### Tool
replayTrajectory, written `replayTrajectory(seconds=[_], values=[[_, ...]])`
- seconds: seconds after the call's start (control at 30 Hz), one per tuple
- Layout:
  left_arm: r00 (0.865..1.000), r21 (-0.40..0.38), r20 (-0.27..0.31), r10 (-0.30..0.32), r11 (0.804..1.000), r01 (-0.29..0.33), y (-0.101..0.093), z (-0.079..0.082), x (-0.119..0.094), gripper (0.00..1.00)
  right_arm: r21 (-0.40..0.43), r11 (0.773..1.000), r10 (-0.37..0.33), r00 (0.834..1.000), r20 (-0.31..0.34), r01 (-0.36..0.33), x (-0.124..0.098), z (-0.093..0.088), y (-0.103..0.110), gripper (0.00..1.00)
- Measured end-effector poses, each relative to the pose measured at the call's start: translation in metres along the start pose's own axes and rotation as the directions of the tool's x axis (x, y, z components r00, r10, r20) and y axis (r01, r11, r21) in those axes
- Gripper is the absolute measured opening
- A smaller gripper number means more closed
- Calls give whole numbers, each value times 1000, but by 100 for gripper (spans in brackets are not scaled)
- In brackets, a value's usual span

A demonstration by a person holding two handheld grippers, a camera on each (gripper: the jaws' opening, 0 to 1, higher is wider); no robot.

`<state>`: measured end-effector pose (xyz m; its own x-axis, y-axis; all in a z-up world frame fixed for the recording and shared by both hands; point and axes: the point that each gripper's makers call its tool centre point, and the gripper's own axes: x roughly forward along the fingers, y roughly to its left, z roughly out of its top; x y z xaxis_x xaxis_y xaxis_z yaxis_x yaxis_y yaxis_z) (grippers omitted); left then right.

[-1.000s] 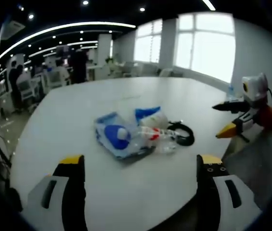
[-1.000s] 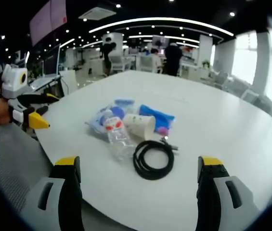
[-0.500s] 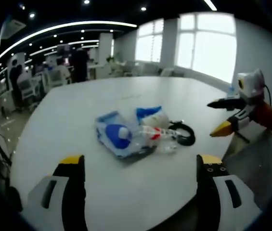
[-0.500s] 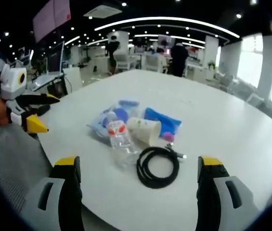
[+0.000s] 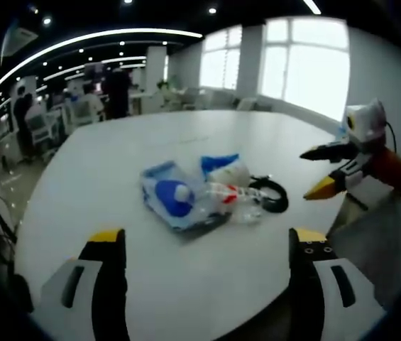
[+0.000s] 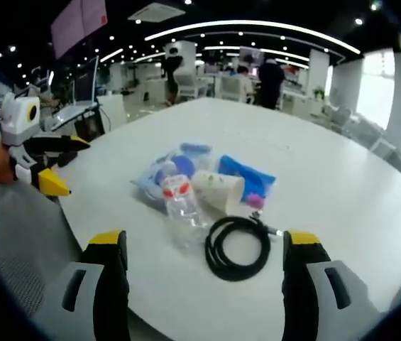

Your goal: Arrange the tabletop items into an orderly group along one side of the table until the central work area is clear of visible clutter.

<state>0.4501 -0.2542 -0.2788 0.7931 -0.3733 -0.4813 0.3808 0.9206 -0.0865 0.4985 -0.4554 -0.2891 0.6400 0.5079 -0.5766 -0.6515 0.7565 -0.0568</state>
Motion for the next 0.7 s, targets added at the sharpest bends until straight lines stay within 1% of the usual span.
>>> replayTrajectory(seconds=[0.2, 0.4, 0.7], values=[[1000, -1, 0, 5, 1000, -5, 0, -1, -1, 92, -11, 1000, 23, 1000, 0, -23, 4, 6, 4, 85], [1000, 0, -14, 4, 1000, -4, -1, -5, -1, 91, -32, 998, 46, 999, -11, -47, 11, 11, 7, 85], [1000, -5, -15, 10, 1000, -10, 0, -6, -2, 90, -76, 993, 88, 996, -34, -90, 25, 13, 15, 85]])
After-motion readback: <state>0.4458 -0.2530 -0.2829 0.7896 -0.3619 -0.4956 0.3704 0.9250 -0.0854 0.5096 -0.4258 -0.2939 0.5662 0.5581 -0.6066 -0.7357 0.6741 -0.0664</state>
